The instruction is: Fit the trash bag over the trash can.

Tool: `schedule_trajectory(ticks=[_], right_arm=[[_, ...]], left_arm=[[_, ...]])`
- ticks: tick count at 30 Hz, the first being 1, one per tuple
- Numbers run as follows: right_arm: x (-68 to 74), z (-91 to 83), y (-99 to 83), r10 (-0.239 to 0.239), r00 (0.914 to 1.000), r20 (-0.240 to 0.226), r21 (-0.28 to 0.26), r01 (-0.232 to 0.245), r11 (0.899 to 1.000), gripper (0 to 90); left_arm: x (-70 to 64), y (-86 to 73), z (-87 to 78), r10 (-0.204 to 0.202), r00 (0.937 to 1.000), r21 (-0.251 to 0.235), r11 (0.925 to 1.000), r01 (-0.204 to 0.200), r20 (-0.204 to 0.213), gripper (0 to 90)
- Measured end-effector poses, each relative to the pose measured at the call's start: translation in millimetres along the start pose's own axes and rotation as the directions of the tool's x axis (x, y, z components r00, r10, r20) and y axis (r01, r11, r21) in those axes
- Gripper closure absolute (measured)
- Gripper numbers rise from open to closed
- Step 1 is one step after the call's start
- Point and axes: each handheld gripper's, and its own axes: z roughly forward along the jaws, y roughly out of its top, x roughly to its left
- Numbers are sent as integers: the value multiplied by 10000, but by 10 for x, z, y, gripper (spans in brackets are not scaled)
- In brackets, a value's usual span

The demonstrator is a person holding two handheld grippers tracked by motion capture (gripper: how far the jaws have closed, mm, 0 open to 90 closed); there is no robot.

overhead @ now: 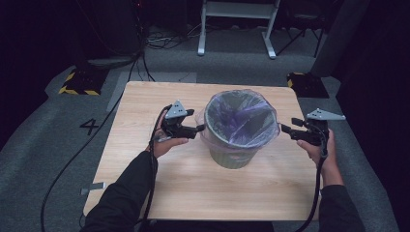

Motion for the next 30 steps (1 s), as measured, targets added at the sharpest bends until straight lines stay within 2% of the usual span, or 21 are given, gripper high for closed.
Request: schedule_trajectory(ticks=[1, 2, 3, 4, 5, 7, 9, 12, 13, 14, 16, 17, 18, 19, 20, 21, 22, 25, 27, 30], right_arm=[[42, -60, 12, -316, 9994, -138, -86, 315, 9995, 346], [86, -113, 22, -531, 9981, -327, -160, 526, 9985, 340], [134, -163, 30, -743, 9952, -632, -246, 729, 9970, 331], [172, -198, 37, -871, 9930, -795, -310, 849, 9959, 305], [229, -239, 46, -1064, 9901, -918, -377, 1033, 9939, 284], [349, -291, 55, -1648, 9829, -822, -382, 1621, 9860, 257], [463, -306, 66, -2276, 9728, -435, -282, 2265, 9736, 254], [547, -310, 93, -2797, 9600, 160, -312, 2800, 9595, 327], [547, -310, 93, -2797, 9600, 160, -312, 2800, 9595, 327], [568, -269, 114, -2973, 9542, 346, -87, 2977, 9546, 404], [573, -228, 115, -3027, 9521, 424, -93, 3033, 9528, 483], [569, -207, 113, -2990, 9539, 257, -131, 2994, 9540, 508], [569, -207, 113, -2990, 9539, 257, -131, 2994, 9540, 508], [576, -171, 105, -2918, 9561, 259, -229, 2924, 9560, 595], [580, -159, 100, -2935, 9556, 273, -353, 2943, 9551, 623], [581, -150, 95, -2949, 9550, 301, -495, 2961, 9539, 661], [580, -143, 80, -2914, 9562, 295, -712, 2928, 9535, 760], [588, -126, 30, -2931, 9560, 150, -941, 2932, 9514, 890], [595, -122, 1, -2950, 9555, -24, -931, 2935, 9514, 900], [614, -131, -45, -2964, 9549, -159, -921, 2938, 9514, 900]], left_arm=[[0, 0, 0, 0, 10000, 0, 10000, 0, 0, 220], [-94, -10, -65, 118, 9992, -137, 9998, -113, 375, 218], [-127, -16, -86, 105, 9985, -197, 9998, -95, 531, 212], [-171, -26, -105, 66, 9965, -274, 9996, -43, 831, 200], [-217, -37, -117, 116, 9954, -256, 9996, -92, 952, 195], [-312, -61, -107, 371, 9939, -120, 9993, -360, 1037, 195], [-407, -75, -63, 826, 9922, 266, 9960, -854, 936, 195], [-469, -89, -10, 1102, 9900, 546, 9918, -1152, 875, 197], [-469, -89, -10, 1102, 9900, 546, 9918, -1152, 875, 202], [-482, -104, 30, 1258, 9887, 649, 9892, -1312, 816, 220], [-473, -118, 68, 1230, 9883, 735, 9888, -1298, 907, 251], [-465, -122, 86, 1220, 9882, 799, 9884, -1295, 926, 255], [-465, -122, 86, 1220, 9882, 799, 9884, -1295, 926, 278], [-448, -136, 114, 1083, 9879, 737, 9904, -1169, 1110, 313], [-436, -140, 120, 1047, 9878, 691, 9912, -1131, 1150, 351], [-413, -147, 130, 1067, 9850, 682, 9908, -1167, 1354, 398], [-403, -153, 135, 1093, 9851, 637, 9909, -1186, 1327, 473], [-371, -167, 130, 1144, 9828, 559, 9908, -1236, 1448, 694], [-364, -173, 119, 1171, 9827, 575, 9903, -1264, 1434, 812], [-360, -187, 100, 1184, 9820, 533, 9904, -1274, 1470, 892]])
